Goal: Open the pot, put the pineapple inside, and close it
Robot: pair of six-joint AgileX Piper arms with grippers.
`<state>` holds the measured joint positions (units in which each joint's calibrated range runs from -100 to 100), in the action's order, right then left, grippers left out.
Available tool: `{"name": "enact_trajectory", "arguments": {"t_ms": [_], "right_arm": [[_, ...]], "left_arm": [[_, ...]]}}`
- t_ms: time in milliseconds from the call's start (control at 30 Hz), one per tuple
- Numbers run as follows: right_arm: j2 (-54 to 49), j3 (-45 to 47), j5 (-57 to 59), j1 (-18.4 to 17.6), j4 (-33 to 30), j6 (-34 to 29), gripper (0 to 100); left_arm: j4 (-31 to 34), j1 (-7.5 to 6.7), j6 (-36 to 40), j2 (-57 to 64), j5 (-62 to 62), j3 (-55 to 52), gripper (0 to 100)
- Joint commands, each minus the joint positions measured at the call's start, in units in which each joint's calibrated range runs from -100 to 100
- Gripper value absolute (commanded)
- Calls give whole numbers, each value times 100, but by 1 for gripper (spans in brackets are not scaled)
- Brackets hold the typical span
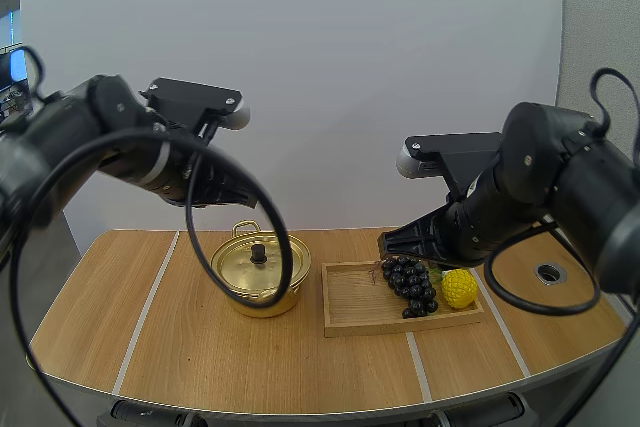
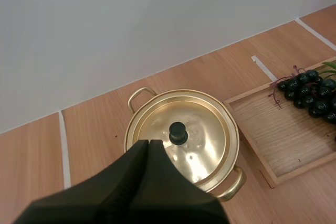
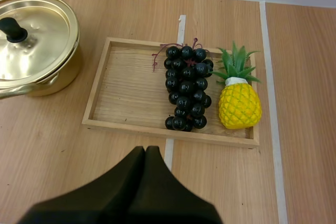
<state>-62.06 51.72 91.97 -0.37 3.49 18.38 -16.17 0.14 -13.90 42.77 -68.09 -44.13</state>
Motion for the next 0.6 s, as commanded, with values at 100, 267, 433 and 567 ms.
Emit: {"name": "enact_trajectory", "arguments": {"t_ms": [100, 267, 433, 567], "right_arm": [[80, -43, -166, 24, -63, -37, 0], [80, -43, -254, 24, -212, -37, 31], [80, -43, -577, 24, -260, -37, 94], [80, -43, -683, 24, -391, -37, 100]], "left_arm": [[-278, 3, 12, -528, 390, 96, 7], [-278, 3, 80, -770, 450, 96, 63], [-267, 3, -348, -812, 414, 96, 100], [-267, 3, -385, -812, 414, 96, 100]]}}
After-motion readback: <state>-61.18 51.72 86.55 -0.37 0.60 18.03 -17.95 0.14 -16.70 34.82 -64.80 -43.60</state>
